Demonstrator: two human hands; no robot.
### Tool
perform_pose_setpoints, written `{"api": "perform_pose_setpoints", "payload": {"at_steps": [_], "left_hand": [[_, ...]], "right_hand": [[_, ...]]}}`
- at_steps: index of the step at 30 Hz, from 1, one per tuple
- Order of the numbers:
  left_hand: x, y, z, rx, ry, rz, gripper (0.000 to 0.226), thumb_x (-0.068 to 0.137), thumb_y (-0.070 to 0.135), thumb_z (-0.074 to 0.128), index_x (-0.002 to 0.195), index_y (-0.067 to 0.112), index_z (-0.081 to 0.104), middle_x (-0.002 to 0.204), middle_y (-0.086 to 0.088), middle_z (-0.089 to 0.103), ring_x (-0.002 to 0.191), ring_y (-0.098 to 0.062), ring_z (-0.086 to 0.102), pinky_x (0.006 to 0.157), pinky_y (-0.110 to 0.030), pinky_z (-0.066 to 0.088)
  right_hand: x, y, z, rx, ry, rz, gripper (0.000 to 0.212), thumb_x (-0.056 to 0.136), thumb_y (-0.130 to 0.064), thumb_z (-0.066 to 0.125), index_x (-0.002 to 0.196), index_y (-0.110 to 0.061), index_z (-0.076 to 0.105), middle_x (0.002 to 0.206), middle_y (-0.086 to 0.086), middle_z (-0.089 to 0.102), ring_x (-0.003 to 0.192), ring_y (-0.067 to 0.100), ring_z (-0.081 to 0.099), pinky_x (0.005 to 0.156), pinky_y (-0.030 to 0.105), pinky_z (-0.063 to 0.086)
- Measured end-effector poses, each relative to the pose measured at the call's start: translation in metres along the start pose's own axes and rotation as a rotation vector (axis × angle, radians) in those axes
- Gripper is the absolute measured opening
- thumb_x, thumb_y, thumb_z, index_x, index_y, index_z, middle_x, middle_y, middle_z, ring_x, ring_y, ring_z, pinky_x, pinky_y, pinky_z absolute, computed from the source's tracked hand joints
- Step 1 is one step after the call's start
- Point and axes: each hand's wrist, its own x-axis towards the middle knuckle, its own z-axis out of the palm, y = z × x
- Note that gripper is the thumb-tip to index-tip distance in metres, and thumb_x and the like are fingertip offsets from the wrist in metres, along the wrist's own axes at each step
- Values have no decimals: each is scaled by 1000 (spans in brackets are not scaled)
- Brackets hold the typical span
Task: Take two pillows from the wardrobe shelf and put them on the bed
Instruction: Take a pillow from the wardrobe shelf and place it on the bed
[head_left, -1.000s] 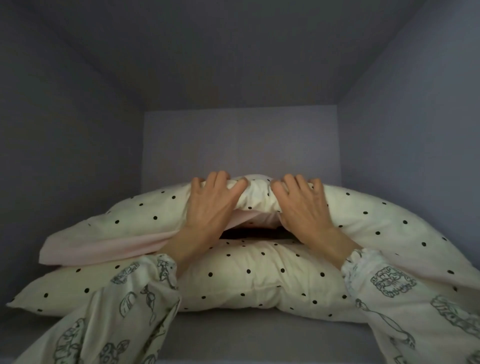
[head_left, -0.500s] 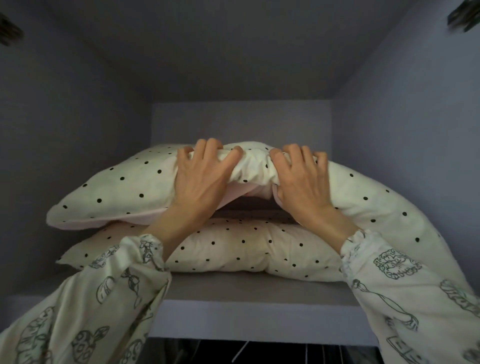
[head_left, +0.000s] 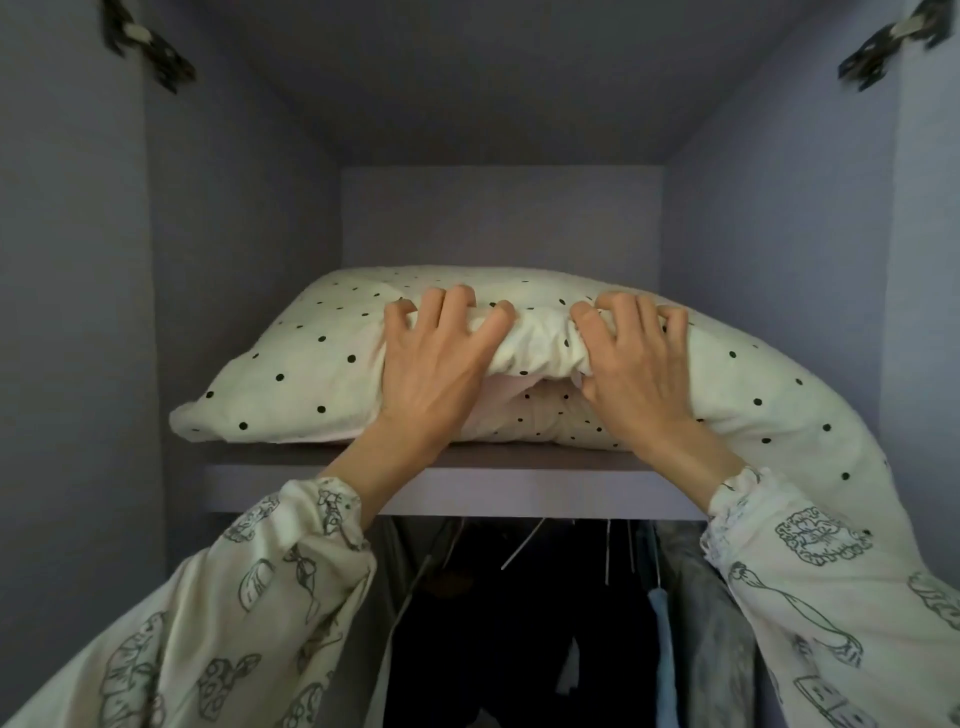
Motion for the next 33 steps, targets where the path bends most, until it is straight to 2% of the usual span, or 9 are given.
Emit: {"api": "perform_pose_setpoints", "payload": {"at_steps": [3, 6, 11, 14, 18, 22, 26, 29, 33], "left_hand": [[-27, 2, -4, -14, -82, -38, 49, 56, 4, 69, 103, 17, 60, 97, -13, 61, 83, -32, 57, 69, -43, 42], [-56, 4, -5, -36, -259, -24, 57, 59, 24, 75, 112, 16, 54, 108, -15, 58, 91, -35, 56, 73, -47, 43], [-77, 4, 0, -98, -578, 79, 89, 71, 43, 66, 138, 32, 8, 148, -10, 25, 133, -34, 26, 97, -62, 29], [-89, 7, 9, -117, -713, 80, 99, 74, 40, 65, 139, 37, -10, 155, -7, 5, 141, -33, 6, 103, -65, 18], [-121, 22, 16, -87, -735, 19, 101, 73, 28, 67, 139, 38, -8, 155, -5, 5, 141, -33, 4, 104, -65, 16], [-140, 32, 19, -47, -740, -2, 104, 71, 33, 71, 140, 37, -5, 154, -5, 10, 141, -32, 8, 104, -64, 17], [-147, 23, 28, -109, -748, 54, 110, 69, 52, 66, 142, 40, -15, 157, -3, -2, 143, -31, -4, 105, -68, 4], [-148, 9, 34, -191, -786, 95, 107, 63, 79, 48, 138, 43, -19, 153, 3, -24, 139, -25, -24, 102, -66, -16], [-129, -6, 50, -218, -730, 32, 79, 74, 80, 10, 139, 43, -14, 152, 7, -23, 141, -22, -22, 105, -66, -13]], "right_hand": [[-21, -12, -7, 62, -83, 22, 59, 47, 2, 75, 103, -8, 61, 97, 16, 61, 84, 32, 58, 70, 42, 41], [-43, -19, -5, 84, -171, 1, 56, 51, 2, 72, 105, -10, 59, 101, 14, 60, 88, 32, 58, 75, 44, 41], [-79, -23, 0, 102, -301, -40, 62, 51, -8, 75, 110, -12, 57, 111, 11, 61, 99, 30, 58, 85, 42, 32], [-99, -16, 1, 195, -402, -99, 59, 64, -32, 74, 117, -14, 56, 123, 9, 58, 112, 29, 54, 96, 43, 29], [-117, -8, 2, 319, -563, -114, 63, 81, -61, 42, 130, -22, 49, 143, 4, 44, 132, 23, 39, 111, 50, 19], [-113, -11, 20, 317, -652, -43, 59, 90, -56, 29, 143, -29, 28, 156, 0, 16, 144, 19, 10, 114, 52, 0], [-103, -20, 43, 250, -656, -19, 60, 91, -56, 19, 145, -30, 19, 158, -1, 6, 145, 18, 1, 112, 57, -2], [-105, -26, 54, 202, -622, -2, 60, 91, -55, 18, 146, -30, 14, 158, 1, 5, 145, 21, 3, 112, 59, 2], [-110, -32, 64, 148, -535, 14, 59, 92, -52, 23, 145, -27, 21, 157, 4, 15, 143, 26, 14, 111, 61, 8]]}}
